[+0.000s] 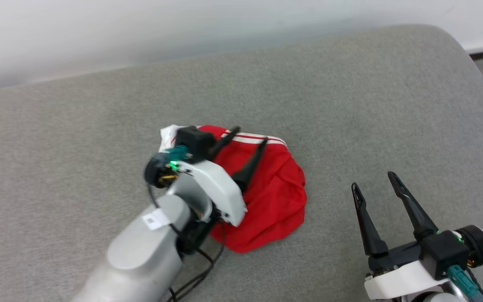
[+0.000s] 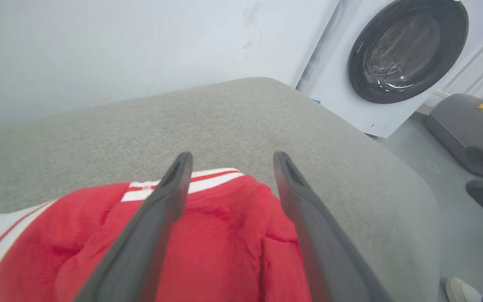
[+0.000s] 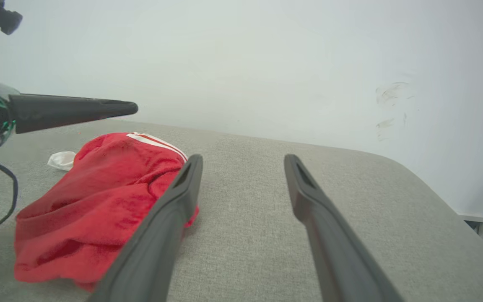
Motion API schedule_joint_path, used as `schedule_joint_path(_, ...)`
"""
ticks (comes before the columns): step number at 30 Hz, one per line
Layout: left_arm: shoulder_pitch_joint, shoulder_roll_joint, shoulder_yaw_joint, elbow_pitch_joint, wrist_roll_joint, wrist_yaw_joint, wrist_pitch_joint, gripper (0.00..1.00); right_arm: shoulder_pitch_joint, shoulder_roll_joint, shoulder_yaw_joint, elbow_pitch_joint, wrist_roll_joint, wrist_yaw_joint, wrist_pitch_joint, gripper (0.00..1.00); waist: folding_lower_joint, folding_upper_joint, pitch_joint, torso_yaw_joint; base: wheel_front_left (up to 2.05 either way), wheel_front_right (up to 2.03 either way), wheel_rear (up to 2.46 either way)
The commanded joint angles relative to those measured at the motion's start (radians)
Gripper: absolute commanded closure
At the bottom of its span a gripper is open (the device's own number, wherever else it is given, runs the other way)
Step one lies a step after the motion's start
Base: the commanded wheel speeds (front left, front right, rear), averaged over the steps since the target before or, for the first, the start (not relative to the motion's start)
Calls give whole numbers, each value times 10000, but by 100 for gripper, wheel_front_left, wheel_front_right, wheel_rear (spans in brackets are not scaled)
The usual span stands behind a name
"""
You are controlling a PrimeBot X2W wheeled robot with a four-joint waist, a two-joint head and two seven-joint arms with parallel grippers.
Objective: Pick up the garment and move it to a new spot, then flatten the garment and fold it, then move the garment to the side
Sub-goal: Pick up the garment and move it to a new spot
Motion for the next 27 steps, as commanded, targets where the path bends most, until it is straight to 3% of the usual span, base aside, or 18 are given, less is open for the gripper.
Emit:
schedule_joint_path(1,19,227,225,-12,-1,97,-271,0,117,39,-58,0,9,-7,-17,0,1,0,-386,321,0,0,0)
schedule_joint_path(7,430,1255,904,-180,381,454,-1472,0,180,-22,-371,-99,-20,-7,-17,0,1,0,-1110,749,0,0,0)
schedule_joint_path(10,933,1864,1370,-497,646,860,-1784,0,336,-94,-489,-158,-31,-7,-17,0,1,0,-1398,942,0,0,0)
schedule_joint_path(15,2953,2489,2675,-2347,1681,1605,-1924,0,630,-110,-516,-283,-71,-7,-17,0,1,0,-1630,1149,0,0,0)
schedule_joint_path(19,4660,2173,3812,-3773,2347,1758,-1910,0,727,-90,-598,-405,-8,-7,-17,0,1,0,-1652,1193,0,0,0)
schedule_joint_path(27,6874,717,5148,-4834,3354,1029,-1913,0,819,-38,-669,-534,20,-7,-17,0,1,0,-1662,1251,0,0,0)
